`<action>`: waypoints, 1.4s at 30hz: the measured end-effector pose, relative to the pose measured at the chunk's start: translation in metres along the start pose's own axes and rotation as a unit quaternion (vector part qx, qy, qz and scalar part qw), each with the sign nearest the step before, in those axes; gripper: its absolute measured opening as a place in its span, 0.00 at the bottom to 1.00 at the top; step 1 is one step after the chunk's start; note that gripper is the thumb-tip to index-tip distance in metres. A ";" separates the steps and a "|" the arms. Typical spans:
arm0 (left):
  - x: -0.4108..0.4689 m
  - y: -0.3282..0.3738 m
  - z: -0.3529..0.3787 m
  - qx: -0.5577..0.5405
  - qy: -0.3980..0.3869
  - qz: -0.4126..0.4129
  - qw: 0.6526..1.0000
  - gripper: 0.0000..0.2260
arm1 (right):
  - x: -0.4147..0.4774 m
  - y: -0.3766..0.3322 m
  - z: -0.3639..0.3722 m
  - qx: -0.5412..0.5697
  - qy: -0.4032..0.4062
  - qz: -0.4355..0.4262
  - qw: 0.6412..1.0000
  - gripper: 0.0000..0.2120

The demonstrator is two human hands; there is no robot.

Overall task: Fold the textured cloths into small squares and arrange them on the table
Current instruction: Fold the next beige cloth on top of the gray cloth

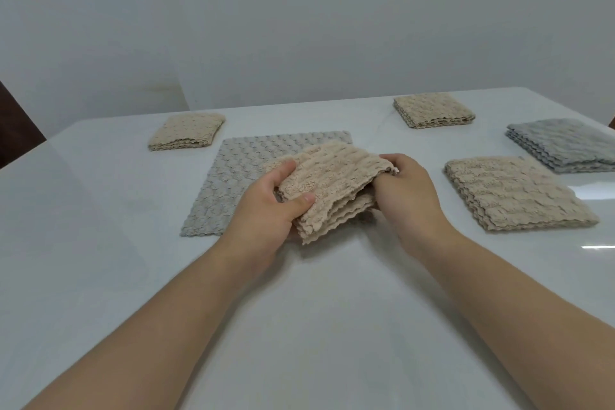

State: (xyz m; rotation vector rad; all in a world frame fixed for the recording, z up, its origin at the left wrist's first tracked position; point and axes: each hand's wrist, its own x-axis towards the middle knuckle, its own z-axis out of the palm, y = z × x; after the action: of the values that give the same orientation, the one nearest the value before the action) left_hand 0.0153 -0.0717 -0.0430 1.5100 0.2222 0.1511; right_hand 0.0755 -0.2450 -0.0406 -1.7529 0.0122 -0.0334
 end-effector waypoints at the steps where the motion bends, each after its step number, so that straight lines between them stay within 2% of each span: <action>1: -0.001 0.002 0.001 -0.017 0.003 -0.008 1.000 0.28 | 0.000 0.000 0.000 0.022 -0.014 0.014 1.000 0.12; 5: 0.003 0.006 -0.002 -0.098 0.013 -0.046 0.994 0.26 | -0.002 -0.005 -0.001 0.151 -0.084 0.070 0.982 0.13; 8: 0.006 0.011 -0.006 -0.141 0.018 -0.066 0.988 0.26 | 0.000 -0.006 -0.001 0.205 -0.101 0.091 0.969 0.13; 10: 0.006 0.013 -0.006 -0.157 0.023 -0.076 0.984 0.26 | 0.001 -0.006 -0.001 0.201 -0.096 0.094 0.970 0.14; 15: 0.007 0.012 -0.006 -0.137 0.032 -0.078 0.987 0.26 | 0.004 -0.009 -0.007 0.102 -0.067 0.081 0.989 0.16; 20: 0.007 0.015 -0.012 -0.107 0.032 -0.042 0.993 0.27 | 0.000 -0.009 -0.009 0.111 -0.186 0.083 0.973 0.25; 23: 0.007 0.014 -0.015 -0.076 0.017 -0.011 0.997 0.27 | 0.002 -0.006 -0.012 0.176 -0.238 0.067 0.953 0.34; 26: 0.007 0.013 -0.017 -0.064 0.010 0.016 0.998 0.27 | 0.007 -0.002 -0.020 0.266 -0.319 0.096 0.905 0.42; 29: 0.009 0.010 -0.017 -0.041 0.021 0.044 0.998 0.28 | 0.010 -0.003 -0.027 0.317 -0.369 0.142 0.862 0.32; 30: 0.009 0.009 -0.017 -0.022 0.020 0.056 0.998 0.29 | 0.011 -0.004 -0.027 0.319 -0.355 0.160 0.864 0.28; 32: 0.005 0.007 -0.015 0.020 0.008 0.078 0.997 0.30 | 0.012 -0.005 -0.024 0.281 -0.298 0.176 0.895 0.23; 35: -0.001 0.006 -0.008 0.056 -0.019 0.100 0.993 0.30 | 0.011 -0.003 -0.015 0.160 -0.207 0.119 0.958 0.24; 37: -0.005 0.007 -0.005 0.071 -0.027 0.106 0.991 0.30 | 0.012 0.002 -0.010 0.074 -0.148 0.057 0.985 0.29; 39: -0.005 0.006 -0.005 0.077 -0.025 0.105 0.991 0.30 | 0.011 0.003 -0.007 -0.017 -0.110 -0.013 0.994 0.32; 42: -0.003 0.004 -0.006 0.094 -0.023 0.107 0.990 0.30 | 0.008 0.005 -0.005 -0.120 -0.066 -0.074 0.988 0.23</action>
State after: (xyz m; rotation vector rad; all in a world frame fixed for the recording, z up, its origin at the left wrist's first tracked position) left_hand 0.0106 -0.0663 -0.0389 1.7222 0.0378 0.2729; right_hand 0.0832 -0.2514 -0.0442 -1.9900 -0.2192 -0.0251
